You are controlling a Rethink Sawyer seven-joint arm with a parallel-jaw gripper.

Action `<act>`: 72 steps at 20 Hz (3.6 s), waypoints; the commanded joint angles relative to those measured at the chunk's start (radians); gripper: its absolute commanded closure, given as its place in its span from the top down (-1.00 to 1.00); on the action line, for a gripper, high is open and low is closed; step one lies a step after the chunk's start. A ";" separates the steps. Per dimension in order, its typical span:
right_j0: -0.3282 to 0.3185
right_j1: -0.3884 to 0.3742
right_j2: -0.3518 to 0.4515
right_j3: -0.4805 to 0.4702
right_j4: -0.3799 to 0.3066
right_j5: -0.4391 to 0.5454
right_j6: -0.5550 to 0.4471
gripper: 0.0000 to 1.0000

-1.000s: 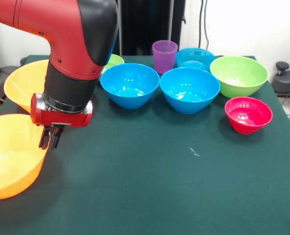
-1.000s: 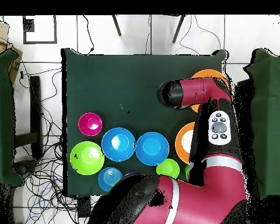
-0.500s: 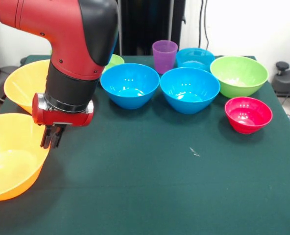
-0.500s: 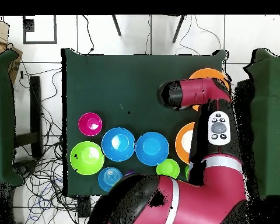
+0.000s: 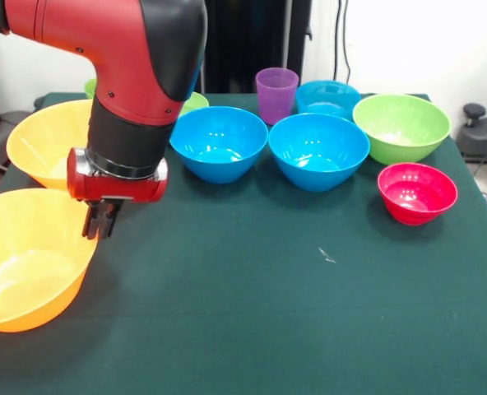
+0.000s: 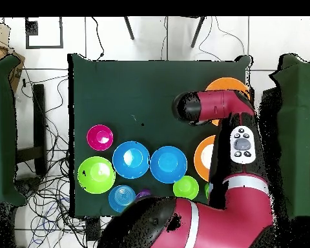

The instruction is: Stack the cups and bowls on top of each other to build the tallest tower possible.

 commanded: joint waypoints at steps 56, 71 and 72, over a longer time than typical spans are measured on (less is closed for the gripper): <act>0.307 0.065 -0.098 0.058 0.235 -0.045 0.487 -1.00; 0.384 0.061 -0.162 0.066 0.322 -0.038 0.557 -1.00; 0.389 0.062 -0.166 0.067 0.327 -0.041 0.563 -1.00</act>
